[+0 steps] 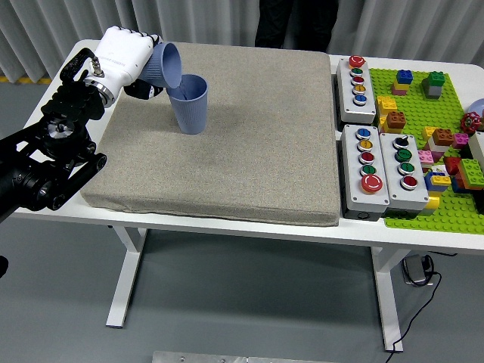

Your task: Pick cup pour cup place

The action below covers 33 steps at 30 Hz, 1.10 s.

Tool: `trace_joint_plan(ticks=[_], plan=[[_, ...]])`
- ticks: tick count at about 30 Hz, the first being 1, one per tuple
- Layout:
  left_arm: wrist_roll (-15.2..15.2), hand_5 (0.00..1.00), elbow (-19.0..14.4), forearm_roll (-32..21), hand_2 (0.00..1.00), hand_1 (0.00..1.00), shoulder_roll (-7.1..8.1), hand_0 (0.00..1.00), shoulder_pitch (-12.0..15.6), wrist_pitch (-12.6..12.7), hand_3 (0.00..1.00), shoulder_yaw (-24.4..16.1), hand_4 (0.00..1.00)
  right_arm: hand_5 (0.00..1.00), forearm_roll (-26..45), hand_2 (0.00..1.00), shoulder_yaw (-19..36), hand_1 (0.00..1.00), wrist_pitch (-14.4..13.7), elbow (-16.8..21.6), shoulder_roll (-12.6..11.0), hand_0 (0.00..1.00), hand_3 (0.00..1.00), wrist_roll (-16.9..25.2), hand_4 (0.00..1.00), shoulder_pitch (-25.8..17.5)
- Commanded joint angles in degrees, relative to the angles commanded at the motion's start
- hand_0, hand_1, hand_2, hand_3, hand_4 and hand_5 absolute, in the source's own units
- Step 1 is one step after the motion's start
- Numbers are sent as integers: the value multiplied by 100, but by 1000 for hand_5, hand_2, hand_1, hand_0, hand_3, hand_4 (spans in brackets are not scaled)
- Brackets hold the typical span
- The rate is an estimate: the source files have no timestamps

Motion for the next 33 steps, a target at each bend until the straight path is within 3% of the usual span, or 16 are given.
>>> trace_joint_plan(ticks=[33], plan=[[146, 230, -50, 0, 520, 490, 136, 524, -445, -115, 548, 657, 800, 381, 56, 609, -30, 684, -8, -4, -12, 703, 602, 3, 54, 16]])
